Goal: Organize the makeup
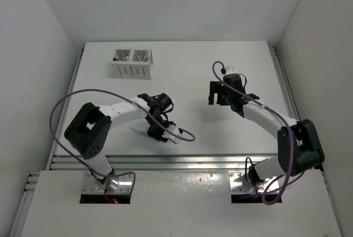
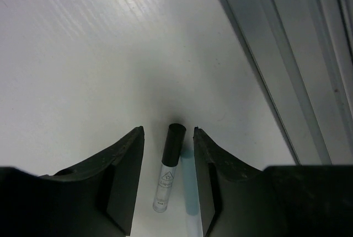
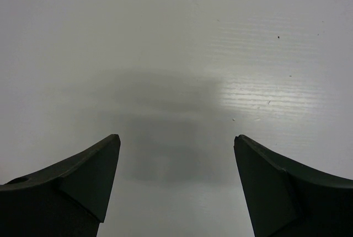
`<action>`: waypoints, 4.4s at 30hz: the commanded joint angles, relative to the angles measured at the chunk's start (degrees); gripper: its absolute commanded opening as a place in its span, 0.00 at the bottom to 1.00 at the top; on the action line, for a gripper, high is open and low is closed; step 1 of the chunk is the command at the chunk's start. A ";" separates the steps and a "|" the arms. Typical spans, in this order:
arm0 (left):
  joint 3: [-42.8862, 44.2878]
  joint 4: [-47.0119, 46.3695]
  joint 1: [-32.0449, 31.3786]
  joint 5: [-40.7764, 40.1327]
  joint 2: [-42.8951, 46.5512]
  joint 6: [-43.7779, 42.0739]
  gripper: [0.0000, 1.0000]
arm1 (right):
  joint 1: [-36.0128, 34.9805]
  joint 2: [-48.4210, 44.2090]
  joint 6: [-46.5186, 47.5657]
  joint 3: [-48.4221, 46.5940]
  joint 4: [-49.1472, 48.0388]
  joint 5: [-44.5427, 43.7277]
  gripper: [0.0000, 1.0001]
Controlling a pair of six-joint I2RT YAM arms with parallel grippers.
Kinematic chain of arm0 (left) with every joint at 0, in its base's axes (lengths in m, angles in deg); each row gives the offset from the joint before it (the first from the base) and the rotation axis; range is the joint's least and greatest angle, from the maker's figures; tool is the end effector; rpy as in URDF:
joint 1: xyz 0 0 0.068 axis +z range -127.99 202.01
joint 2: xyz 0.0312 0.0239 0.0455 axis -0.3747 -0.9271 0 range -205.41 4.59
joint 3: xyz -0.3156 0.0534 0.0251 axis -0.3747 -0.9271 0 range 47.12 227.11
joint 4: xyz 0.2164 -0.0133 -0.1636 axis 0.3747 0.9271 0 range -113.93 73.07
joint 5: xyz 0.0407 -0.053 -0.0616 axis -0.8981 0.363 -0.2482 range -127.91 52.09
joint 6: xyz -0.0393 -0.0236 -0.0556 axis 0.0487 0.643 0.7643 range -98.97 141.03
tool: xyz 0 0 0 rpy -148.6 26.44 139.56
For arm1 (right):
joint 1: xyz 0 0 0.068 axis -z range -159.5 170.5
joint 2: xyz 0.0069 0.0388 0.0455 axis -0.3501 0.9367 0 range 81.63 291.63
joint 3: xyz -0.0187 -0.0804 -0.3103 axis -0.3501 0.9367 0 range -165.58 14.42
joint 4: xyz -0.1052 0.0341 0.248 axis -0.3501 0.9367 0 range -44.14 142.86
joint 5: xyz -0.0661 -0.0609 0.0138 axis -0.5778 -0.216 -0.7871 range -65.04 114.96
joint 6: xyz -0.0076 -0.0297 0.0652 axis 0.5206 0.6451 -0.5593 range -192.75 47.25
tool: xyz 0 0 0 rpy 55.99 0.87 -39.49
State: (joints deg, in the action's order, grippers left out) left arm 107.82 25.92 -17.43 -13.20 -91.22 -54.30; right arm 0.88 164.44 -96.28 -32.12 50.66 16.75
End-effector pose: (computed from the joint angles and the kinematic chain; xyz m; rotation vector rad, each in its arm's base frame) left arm 0.2211 -0.2141 0.1999 2.4353 1.5254 -0.5598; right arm 0.3069 0.1003 0.2344 0.1530 2.2842 0.2300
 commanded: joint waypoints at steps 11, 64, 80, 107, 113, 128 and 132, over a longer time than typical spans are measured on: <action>-3.75 -6.26 -1.16 -1.33 0.54 6.78 0.46 | 1.51 -3.88 0.06 2.77 -1.11 0.38 0.85; -0.07 -12.58 2.70 -2.56 -5.00 0.62 0.04 | 3.88 -2.56 0.77 3.48 -2.25 2.32 0.85; 31.82 -13.11 25.68 22.17 -9.21 38.30 0.00 | 3.89 -1.33 0.41 1.02 -3.30 3.37 0.85; 38.78 -73.49 51.75 28.03 -25.22 76.05 0.00 | 0.28 13.53 3.75 -16.83 -0.40 5.66 0.85; 37.64 -71.73 51.75 31.10 -25.74 71.90 0.07 | -0.60 12.56 4.02 -15.95 -0.32 5.75 0.85; 43.69 -36.31 49.74 35.14 -16.35 40.17 0.61 | -1.30 5.18 6.12 -9.36 -0.84 4.95 0.90; 38.71 1.94 42.53 24.45 -7.92 -2.63 0.64 | -2.62 4.12 8.67 -8.74 1.26 4.78 0.91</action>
State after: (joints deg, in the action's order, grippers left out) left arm 147.65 -3.30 31.61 15.13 -108.59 -20.42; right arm -0.48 170.80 -90.23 -41.30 51.29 21.98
